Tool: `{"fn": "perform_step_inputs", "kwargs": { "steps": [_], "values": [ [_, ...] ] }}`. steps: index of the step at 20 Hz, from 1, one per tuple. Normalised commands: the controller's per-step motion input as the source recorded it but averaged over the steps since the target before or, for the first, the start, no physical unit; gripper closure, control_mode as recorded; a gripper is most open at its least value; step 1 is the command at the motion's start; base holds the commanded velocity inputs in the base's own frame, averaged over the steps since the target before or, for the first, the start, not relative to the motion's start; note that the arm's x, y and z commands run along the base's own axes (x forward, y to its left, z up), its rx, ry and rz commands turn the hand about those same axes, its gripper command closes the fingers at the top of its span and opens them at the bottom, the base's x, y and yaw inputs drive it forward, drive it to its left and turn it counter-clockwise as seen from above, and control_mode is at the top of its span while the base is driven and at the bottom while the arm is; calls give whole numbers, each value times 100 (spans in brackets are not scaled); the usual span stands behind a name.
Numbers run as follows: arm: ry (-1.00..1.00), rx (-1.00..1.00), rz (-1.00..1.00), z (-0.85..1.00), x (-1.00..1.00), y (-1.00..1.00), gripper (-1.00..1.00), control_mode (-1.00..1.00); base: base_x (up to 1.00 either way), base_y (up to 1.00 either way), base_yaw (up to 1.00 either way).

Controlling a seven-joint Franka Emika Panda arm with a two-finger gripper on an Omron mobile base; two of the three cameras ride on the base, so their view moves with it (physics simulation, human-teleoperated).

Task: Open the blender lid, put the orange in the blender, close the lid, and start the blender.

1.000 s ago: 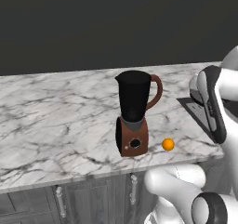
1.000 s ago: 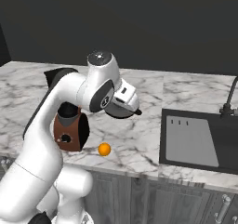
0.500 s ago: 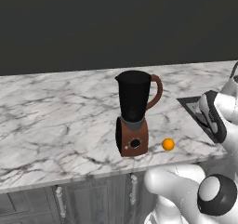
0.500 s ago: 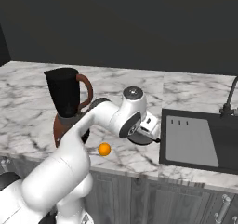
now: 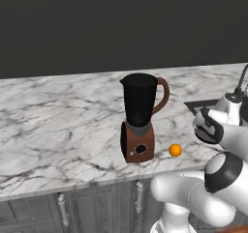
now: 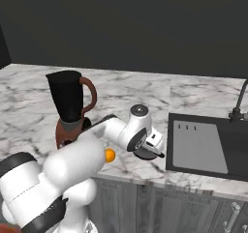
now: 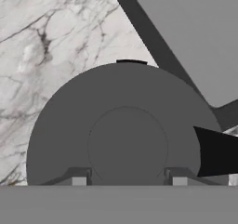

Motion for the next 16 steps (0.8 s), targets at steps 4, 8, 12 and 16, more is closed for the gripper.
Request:
{"fn": "perform_step_inputs", "kwargs": {
  "steps": [4, 8, 12, 16],
  "values": [
    [0, 0, 0, -56, 28, 0, 100, -100, 0, 0, 0],
    [0, 0, 0, -51, 29, 0, 100, -100, 0, 0, 0],
    [0, 0, 0, -34, 20, 0, 100, -100, 0, 0, 0],
    [1, 0, 0, -35, 22, 4, 100, -100, 0, 0, 0]
  ]
}}
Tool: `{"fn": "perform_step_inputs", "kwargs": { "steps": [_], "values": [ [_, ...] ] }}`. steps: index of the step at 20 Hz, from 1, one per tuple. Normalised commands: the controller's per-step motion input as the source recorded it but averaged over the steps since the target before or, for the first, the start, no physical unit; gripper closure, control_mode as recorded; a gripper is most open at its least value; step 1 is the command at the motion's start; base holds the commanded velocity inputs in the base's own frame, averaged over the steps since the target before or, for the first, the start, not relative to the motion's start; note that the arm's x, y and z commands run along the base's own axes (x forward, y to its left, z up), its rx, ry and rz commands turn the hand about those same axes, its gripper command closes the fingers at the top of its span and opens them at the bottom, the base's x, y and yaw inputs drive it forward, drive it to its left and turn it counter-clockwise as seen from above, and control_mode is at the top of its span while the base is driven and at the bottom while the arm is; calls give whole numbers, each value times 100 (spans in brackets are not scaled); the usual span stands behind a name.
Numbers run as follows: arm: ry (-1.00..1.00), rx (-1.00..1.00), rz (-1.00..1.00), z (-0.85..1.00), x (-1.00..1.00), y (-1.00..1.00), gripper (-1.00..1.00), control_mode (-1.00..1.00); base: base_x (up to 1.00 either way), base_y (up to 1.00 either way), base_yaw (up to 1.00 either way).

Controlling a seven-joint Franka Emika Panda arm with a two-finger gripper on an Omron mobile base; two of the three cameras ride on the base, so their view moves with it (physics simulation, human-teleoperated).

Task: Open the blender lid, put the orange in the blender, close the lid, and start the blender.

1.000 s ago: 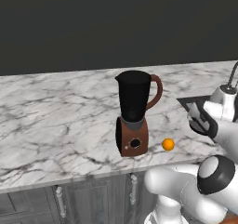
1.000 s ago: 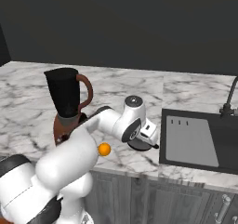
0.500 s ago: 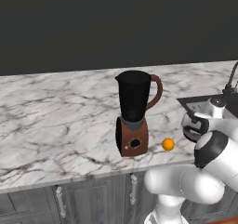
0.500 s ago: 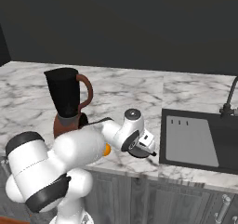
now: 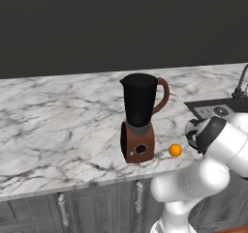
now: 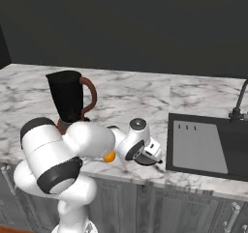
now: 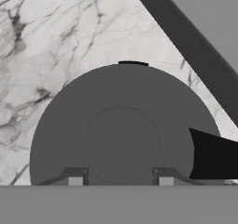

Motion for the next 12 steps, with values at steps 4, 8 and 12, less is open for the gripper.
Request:
{"fn": "perform_step_inputs", "kwargs": {
  "steps": [4, 8, 12],
  "values": [
    [3, 0, 0, -29, 12, 3, -100, -100, 0, 0, 0],
    [0, 0, 0, -9, 0, 4, -100, -100, 0, 0, 0],
    [0, 0, 0, 7, 0, 11, -100, -100, 0, 0, 0]
  ]
}}
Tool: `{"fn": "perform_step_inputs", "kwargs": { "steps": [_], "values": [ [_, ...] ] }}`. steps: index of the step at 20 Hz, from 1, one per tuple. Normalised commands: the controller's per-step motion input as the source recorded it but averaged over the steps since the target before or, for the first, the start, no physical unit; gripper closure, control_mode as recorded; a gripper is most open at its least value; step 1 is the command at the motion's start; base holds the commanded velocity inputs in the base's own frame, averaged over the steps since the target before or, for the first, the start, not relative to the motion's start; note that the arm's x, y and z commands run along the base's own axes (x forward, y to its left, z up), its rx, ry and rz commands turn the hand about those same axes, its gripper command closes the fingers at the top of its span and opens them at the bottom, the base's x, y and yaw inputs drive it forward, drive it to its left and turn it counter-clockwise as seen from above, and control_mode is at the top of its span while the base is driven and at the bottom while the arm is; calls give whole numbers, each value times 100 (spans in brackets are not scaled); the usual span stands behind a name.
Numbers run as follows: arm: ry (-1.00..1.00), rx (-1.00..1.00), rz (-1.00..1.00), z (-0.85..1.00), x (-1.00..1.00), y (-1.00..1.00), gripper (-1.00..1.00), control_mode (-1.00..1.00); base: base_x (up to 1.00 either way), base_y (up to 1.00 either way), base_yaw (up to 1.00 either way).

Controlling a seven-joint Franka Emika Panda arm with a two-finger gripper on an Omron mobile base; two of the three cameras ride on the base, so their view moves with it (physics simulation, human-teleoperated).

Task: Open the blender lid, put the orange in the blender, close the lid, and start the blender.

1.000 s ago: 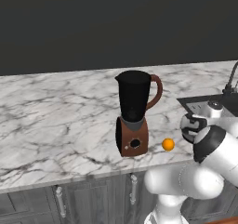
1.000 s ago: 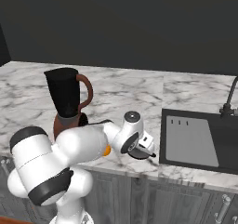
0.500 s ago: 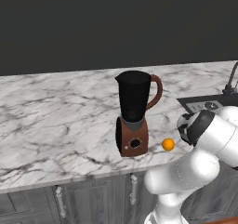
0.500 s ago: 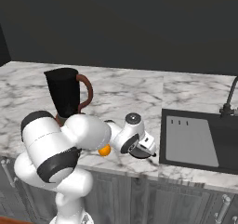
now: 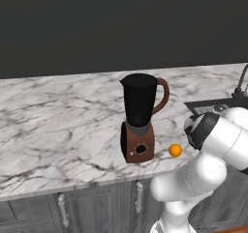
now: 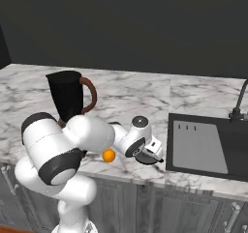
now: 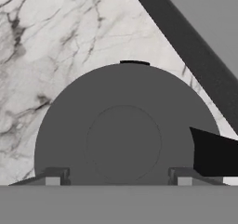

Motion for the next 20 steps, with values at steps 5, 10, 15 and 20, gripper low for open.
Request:
{"fn": "perform_step_inputs", "kwargs": {
  "steps": [5, 10, 15, 20],
  "values": [
    [-5, 0, 0, 40, -1, 18, -100, -100, 0, 0, 0],
    [-4, 0, 0, 26, -34, 37, -100, -100, 0, 0, 0],
    [3, 0, 3, 0, -54, 69, -100, -100, 0, 0, 0],
    [7, 0, 5, 0, -22, 72, -100, -100, 0, 0, 0]
  ]
}}
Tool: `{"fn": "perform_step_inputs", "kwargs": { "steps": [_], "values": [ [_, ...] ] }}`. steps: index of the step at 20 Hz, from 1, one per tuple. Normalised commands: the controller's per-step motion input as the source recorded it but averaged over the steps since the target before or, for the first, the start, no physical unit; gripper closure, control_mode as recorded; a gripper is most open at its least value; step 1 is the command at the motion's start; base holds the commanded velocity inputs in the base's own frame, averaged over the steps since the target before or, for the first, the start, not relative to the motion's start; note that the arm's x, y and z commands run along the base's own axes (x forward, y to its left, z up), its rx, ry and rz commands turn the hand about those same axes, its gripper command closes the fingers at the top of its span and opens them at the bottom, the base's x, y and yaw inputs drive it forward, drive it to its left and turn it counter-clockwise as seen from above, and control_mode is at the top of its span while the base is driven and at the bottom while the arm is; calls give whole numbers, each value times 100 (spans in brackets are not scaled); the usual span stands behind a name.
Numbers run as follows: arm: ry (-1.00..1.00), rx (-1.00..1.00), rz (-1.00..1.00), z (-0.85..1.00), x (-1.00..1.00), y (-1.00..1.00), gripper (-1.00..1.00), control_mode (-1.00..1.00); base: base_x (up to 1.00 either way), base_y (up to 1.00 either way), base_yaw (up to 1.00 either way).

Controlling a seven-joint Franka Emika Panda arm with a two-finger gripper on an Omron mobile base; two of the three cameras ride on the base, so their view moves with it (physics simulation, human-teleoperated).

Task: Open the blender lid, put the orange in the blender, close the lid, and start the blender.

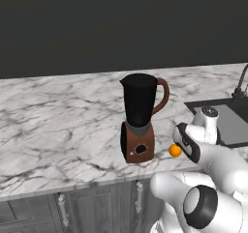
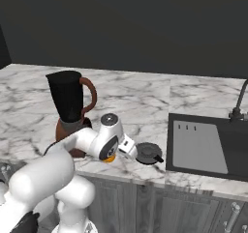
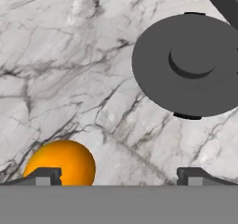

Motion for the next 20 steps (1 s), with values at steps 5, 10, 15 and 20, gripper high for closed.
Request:
{"fn": "perform_step_inputs", "kwargs": {
  "steps": [5, 10, 15, 20],
  "values": [
    [5, 0, 8, 0, -2, 54, -100, -100, 0, 0, 0],
    [0, 2, 12, -1, 6, 9, -100, -100, 0, 0, 0],
    [7, 0, 12, -33, 0, 16, -100, -100, 0, 0, 0],
    [11, 0, 13, -38, 7, 24, -100, -100, 0, 0, 0]
  ]
}}
